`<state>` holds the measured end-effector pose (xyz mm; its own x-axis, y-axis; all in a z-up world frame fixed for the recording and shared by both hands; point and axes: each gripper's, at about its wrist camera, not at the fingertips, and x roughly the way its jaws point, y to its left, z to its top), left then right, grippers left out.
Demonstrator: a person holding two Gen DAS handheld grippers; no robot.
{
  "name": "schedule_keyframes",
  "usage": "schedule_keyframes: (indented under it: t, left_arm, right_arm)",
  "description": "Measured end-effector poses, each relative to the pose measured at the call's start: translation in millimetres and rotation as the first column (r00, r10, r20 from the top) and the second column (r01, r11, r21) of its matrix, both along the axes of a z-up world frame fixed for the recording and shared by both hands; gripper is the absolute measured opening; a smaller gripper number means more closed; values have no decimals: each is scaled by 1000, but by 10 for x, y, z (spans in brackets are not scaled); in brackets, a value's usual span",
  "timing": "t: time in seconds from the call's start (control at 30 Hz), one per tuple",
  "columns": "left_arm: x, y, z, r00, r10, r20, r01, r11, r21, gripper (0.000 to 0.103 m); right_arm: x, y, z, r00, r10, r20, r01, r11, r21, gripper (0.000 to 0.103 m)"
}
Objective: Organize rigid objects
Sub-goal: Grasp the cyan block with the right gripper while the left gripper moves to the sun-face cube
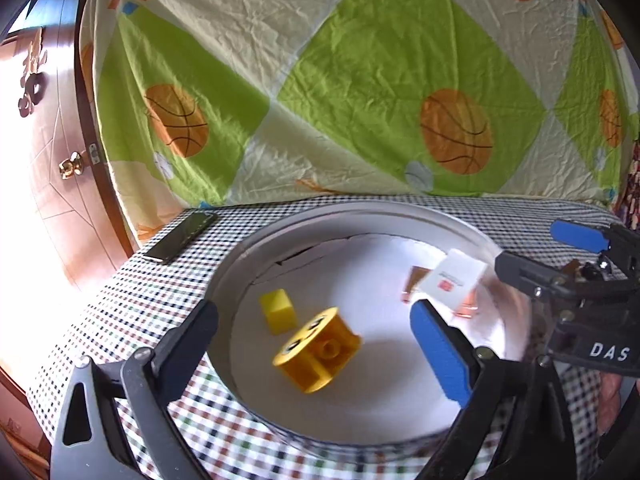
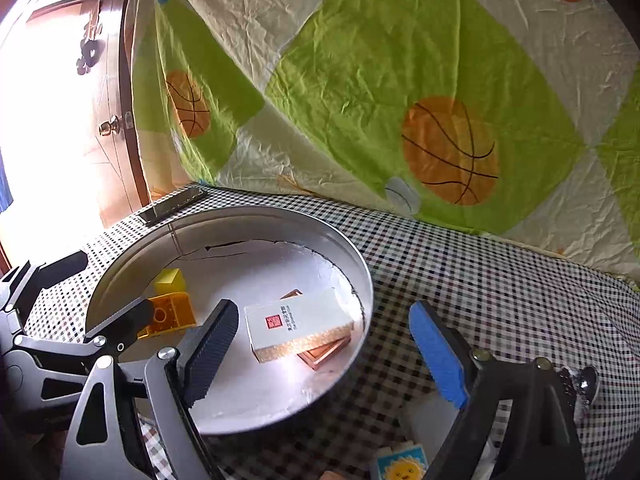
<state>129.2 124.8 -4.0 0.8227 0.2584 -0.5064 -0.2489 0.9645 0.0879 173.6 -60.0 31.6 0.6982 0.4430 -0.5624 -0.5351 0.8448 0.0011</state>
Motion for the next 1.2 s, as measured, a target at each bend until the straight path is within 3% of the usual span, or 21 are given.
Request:
schedule_keyframes:
  t: [0.23, 0.53, 0.7, 0.83, 1.07, 1.13, 1.2]
  left_arm:
    - [-151, -637, 41, 990, -135, 41, 136, 991, -12, 98]
    - [-21, -1494, -153, 954, -298, -36, 299, 954, 16, 94]
    - [188, -1712, -304, 933, -335, -129, 338, 941, 2, 81]
    - [356, -1786, -425, 915, -349, -201, 351, 936, -27, 80]
    - [493, -1801, -462, 909, -355, -219, 352, 934, -55, 79]
    - [501, -1776, -461, 906, -363, -217, 355, 932, -77, 69]
    - [499, -1744, -458, 906, -366, -211, 355, 931, -90, 55]
  right_arm:
    - [-242, -947, 31, 985, -168, 29, 168, 986, 22, 89]
    - [-180, -1985, -269, 902, -428, -65, 429, 903, 15, 89]
    - [-82, -2067, -402, 895, -432, -113, 433, 901, -14, 89]
    - [-47, -2128, -489, 893, -421, -157, 424, 906, -14, 89]
    - [52, -2103, -643, 892, -390, -229, 386, 920, -65, 89]
    - [79, -2108, -685, 887, -389, -250, 385, 920, -69, 88]
    - [104, -2105, -721, 881, -389, -268, 382, 921, -78, 76]
